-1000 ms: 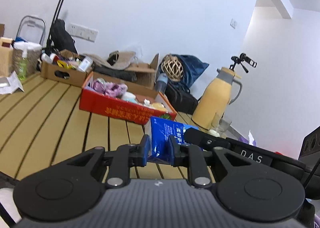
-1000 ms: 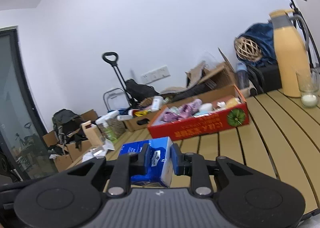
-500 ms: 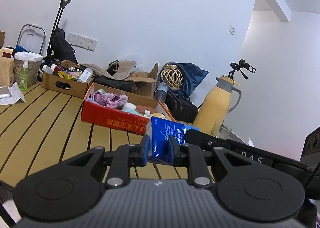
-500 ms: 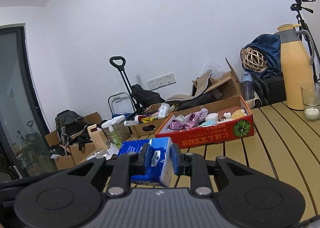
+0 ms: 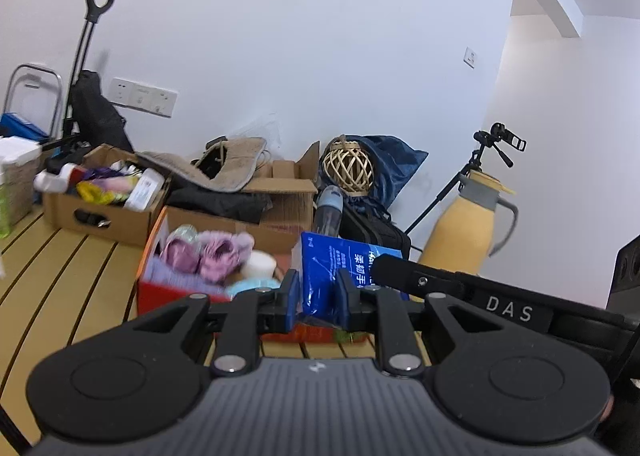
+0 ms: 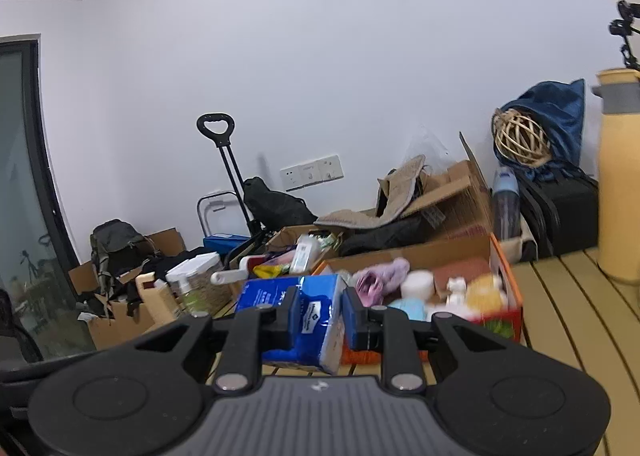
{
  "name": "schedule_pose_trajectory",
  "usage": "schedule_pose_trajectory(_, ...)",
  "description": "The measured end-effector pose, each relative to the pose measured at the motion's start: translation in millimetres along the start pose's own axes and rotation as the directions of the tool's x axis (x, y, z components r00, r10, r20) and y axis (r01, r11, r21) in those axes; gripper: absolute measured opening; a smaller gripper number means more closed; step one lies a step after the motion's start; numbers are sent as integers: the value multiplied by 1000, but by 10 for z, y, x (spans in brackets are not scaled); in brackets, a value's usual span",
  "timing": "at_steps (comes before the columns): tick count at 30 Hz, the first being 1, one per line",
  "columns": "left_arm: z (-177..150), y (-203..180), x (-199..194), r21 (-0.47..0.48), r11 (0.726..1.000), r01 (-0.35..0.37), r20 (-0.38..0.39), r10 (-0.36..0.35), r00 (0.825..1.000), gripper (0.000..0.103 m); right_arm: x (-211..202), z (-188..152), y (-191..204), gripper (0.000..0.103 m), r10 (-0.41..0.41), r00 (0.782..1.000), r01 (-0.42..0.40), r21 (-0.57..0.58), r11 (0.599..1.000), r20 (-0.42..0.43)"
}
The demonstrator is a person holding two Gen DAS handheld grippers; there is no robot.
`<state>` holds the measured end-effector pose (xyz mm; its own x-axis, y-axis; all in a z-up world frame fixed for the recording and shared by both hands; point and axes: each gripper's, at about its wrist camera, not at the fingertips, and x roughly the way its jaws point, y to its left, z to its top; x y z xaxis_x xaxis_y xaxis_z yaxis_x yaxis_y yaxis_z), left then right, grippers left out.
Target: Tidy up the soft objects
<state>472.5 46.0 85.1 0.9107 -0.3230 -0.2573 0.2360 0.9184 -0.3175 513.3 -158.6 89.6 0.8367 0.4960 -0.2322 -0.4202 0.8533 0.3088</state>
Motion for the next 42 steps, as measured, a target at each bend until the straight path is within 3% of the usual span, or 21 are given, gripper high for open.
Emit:
schedule_pose_trajectory(7, 393, 363, 984, -36, 999, -2, -71, -1, 997, 20, 1009, 386, -477, 22, 9, 998, -6, 43, 999, -70)
schedule_pose_trajectory(14, 441, 801, 2007, -79, 996, -42, -183, 27, 983, 20, 2051, 442, -905, 22, -10, 986, 17, 41, 999, -166)
schedule_pose_trajectory(16, 375, 916, 2279, -81, 995, -52, -242, 31, 970, 21, 2323, 367, -1025, 22, -27, 978, 34, 31, 999, -206)
schedule_pose_trajectory(18, 265, 995, 2500, -72, 995, -73, -301, 48, 952, 25, 2600, 242, -1149, 23, -64, 953, 71, 14, 997, -296)
schedule_pose_trajectory(20, 164, 1026, 2571, -48, 995, -93, -321, 73, 944, 30, 2734, 113, -1203, 24, -112, 937, 113, -16, 993, -330)
schedule_pose_trajectory(23, 97, 1064, 2572, -58, 994, -96, -332, 71, 941, 33, 2816, -32, -1273, 24, -109, 923, 116, -3, 993, -369)
schedule_pose_trajectory(31, 324, 934, 2168, -10, 994, -109, -286, 102, 953, 38, 2362, 285, -1117, 25, -103, 950, 103, -14, 995, -296)
schedule_pose_trajectory(33, 406, 871, 1970, 18, 993, -116, -270, 117, 956, 38, 2173, 391, -1040, 29, -106, 954, 101, -32, 994, -281)
schedule_pose_trajectory(37, 510, 806, 1433, 87, 985, -147, -226, 163, 960, 52, 1685, 563, -884, 40, -127, 957, 94, -135, 986, -262)
schedule_pose_trajectory(39, 581, 785, 1148, 123, 974, -190, -198, 212, 957, 58, 1408, 644, -832, 48, -154, 957, 110, -184, 977, -245)
schedule_pose_trajectory(42, 695, 736, 769, 153, 953, -262, -148, 284, 947, 71, 1018, 760, -783, 52, -187, 961, 146, -201, 969, -205)
